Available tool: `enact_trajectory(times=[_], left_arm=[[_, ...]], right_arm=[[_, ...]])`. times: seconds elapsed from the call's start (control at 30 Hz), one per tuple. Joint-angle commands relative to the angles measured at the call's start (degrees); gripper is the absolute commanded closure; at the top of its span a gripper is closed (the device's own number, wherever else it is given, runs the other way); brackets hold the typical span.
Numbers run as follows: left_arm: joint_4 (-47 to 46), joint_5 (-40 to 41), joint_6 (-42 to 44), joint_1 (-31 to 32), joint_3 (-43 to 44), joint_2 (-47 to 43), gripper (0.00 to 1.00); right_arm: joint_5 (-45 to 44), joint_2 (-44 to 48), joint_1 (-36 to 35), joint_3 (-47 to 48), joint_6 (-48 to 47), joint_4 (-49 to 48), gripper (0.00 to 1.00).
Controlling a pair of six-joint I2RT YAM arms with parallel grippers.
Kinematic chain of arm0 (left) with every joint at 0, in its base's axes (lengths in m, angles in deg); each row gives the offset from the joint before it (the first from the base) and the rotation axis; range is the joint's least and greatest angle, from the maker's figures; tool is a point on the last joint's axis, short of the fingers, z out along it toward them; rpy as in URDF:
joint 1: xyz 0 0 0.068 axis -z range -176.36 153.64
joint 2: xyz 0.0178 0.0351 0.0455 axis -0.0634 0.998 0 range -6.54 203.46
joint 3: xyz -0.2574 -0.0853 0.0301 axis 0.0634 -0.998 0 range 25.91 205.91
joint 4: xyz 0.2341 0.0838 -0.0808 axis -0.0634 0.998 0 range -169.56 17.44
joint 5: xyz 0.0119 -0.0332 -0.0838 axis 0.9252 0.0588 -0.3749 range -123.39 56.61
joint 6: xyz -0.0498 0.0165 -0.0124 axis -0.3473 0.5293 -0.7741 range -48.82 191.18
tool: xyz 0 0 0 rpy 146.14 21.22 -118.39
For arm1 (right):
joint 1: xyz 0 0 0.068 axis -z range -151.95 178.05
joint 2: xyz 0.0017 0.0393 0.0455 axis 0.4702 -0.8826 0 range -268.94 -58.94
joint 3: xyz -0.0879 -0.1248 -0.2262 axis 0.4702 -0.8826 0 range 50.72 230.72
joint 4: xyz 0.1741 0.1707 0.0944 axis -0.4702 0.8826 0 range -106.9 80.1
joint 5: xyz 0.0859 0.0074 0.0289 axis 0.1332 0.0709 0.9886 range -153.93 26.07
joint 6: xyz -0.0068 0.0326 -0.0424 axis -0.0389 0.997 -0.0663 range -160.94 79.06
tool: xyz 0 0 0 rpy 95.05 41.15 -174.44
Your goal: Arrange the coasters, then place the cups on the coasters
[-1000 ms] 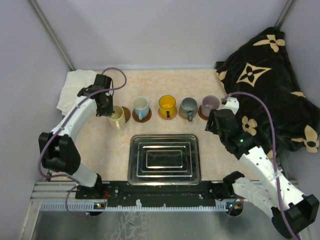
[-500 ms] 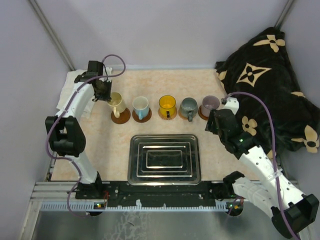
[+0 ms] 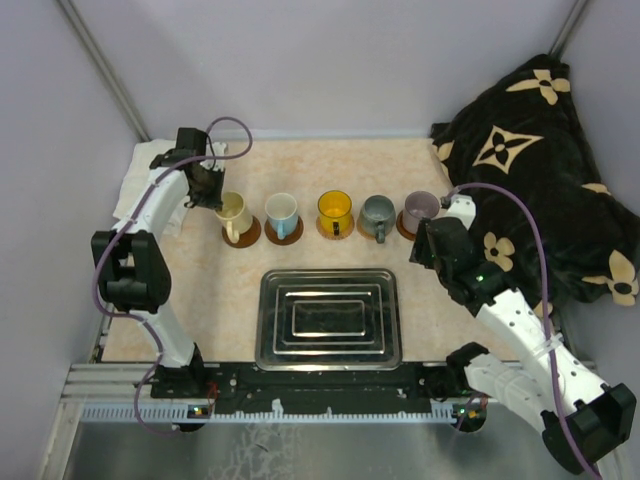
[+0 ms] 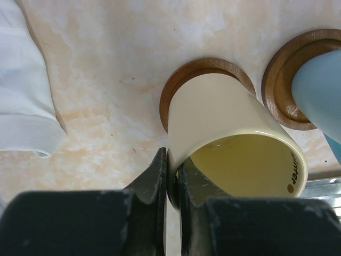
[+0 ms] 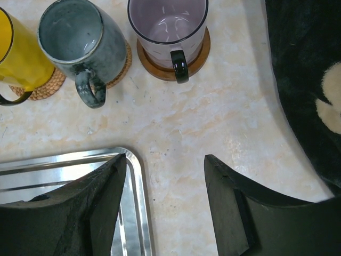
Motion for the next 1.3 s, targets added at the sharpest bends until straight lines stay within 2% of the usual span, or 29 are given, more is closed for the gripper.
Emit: enact_trajectory(times=[0.0, 0.27, 1.27], left_arm=[[-2.47, -1.96, -1.75, -0.28, 0.71, -0.32, 1.00], [-2.64, -0.98, -4.28, -0.26, 0.03, -0.08, 1.00], [-1.94, -0.04, -4.62, -0.05, -0.26, 3.63, 1.00]], right_arm=[[-0.03, 0.56, 0.18, 2.07, 0.81, -0.78, 0.39], [0.39, 0.50, 0.19, 1.71, 1.11, -0.98, 0.39], [0.21, 0.57, 0.15, 1.03, 1.19, -1.40, 0.39]])
